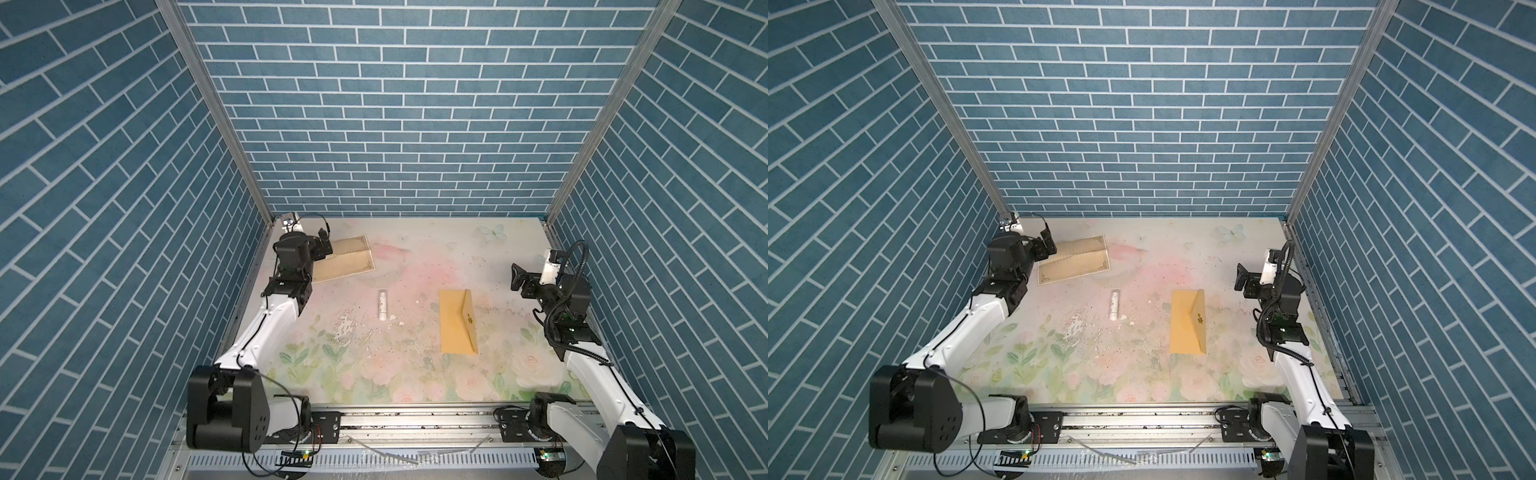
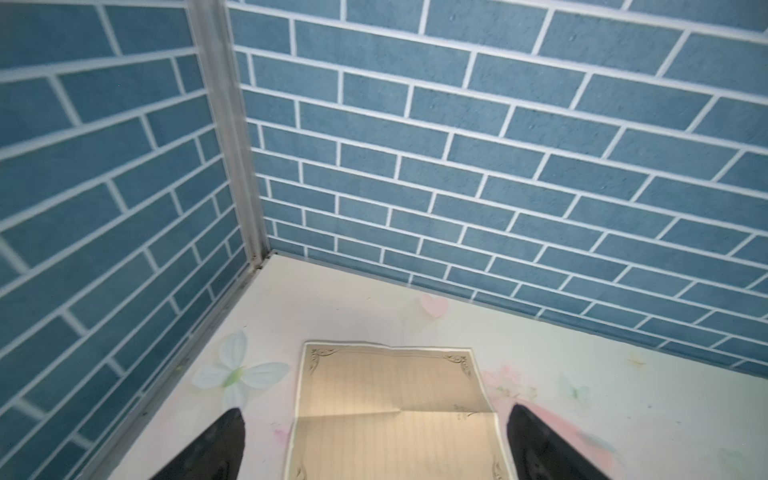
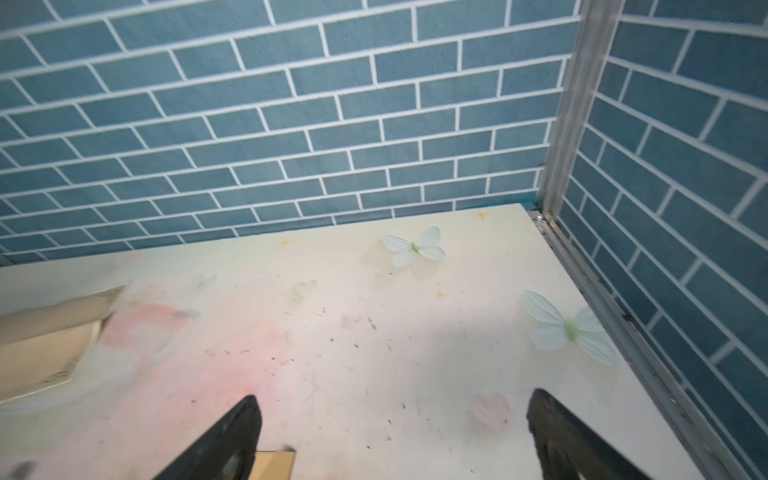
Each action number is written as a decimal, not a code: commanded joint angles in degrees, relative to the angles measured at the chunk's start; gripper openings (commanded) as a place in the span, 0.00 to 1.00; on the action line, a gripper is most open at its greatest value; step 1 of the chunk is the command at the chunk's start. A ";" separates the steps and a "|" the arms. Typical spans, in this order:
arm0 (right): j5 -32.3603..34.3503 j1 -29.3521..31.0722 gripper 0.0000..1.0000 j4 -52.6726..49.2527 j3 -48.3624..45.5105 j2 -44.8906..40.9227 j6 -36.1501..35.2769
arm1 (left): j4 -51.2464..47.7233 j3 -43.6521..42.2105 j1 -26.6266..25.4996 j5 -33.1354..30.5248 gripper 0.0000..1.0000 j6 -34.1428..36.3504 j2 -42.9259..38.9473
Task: Place the letter into the envelope and seal it
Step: 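Move the left gripper over the cream letter while the right gripper rises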
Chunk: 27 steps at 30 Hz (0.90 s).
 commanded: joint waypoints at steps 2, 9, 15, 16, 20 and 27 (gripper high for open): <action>-7.58 0.98 0.99 -6.77 3.73 -1.09 4.57 | -8.92 9.18 0.17 10.42 0.89 -7.23 11.29; -11.68 4.17 0.99 -9.17 6.74 1.06 6.60 | -14.77 23.98 0.61 15.30 0.67 -12.09 29.20; -11.46 7.74 0.99 -10.46 7.82 2.93 6.40 | -20.21 31.71 1.06 15.37 0.65 -12.37 37.65; -11.55 8.20 0.99 -10.58 7.82 3.23 6.39 | -20.87 32.41 1.15 15.29 0.65 -12.28 38.62; -11.60 9.19 0.99 -10.77 7.64 3.87 6.30 | -21.64 33.57 1.54 15.85 0.66 -12.54 41.65; -11.85 9.77 0.99 -11.18 7.64 4.66 6.34 | -22.27 34.05 2.38 17.05 0.66 -12.92 45.14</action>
